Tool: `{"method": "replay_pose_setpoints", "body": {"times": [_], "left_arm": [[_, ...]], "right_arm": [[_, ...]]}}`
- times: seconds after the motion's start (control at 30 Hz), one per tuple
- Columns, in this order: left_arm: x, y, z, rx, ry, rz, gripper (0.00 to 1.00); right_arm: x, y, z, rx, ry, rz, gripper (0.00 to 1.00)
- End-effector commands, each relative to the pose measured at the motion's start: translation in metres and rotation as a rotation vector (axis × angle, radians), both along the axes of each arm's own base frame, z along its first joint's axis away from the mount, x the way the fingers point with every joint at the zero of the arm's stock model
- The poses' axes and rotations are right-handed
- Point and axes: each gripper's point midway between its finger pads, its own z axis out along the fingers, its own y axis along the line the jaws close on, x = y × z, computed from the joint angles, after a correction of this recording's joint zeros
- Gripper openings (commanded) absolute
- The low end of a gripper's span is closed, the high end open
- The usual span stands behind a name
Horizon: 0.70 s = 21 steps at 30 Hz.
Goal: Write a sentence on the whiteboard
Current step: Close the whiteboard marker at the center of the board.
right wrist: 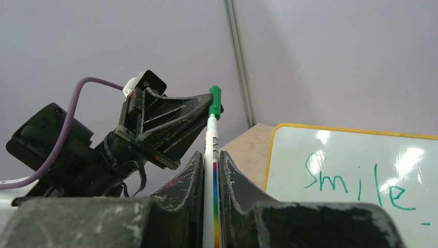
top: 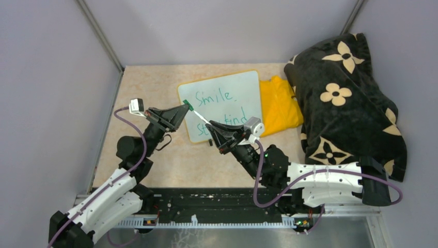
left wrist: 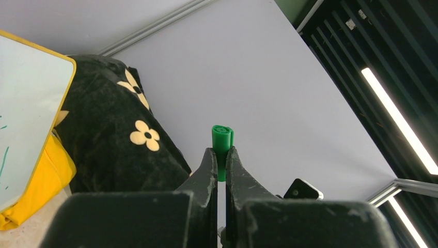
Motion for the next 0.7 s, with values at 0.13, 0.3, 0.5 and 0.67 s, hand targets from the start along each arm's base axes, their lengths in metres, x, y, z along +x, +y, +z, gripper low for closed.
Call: {"method": "replay_pose_setpoints", "body": {"times": [0.13,0.3,0.5,0.67], "left_arm": [[-0.011,0.005,0.0274,-0.042,-0.079,-0.011,0.0],[-0.0128,0.0034,0.0291,-0.038,-0.085,-0.023,0.0],[-0.0139,0.0018,0.0283,-0.037,-0.084,-0.037,0.0],[-0.0149,0.0001,0.0273,-0.035,-0.083,-0.05,0.0]], "right_arm": [[-0.0061,-0.0046,0.0309,0.085,-0.012,0.023,0.0],[-0.0059,-0.0034,0.0308,0.083,-0.013,0.023,0.0],[-0.0055,-0.0035,0.0319,0.084,-0.015,0.02,0.0],[-0.0057,-0.0038,0.0315,0.085,-0.016,0.019,0.0]]}}
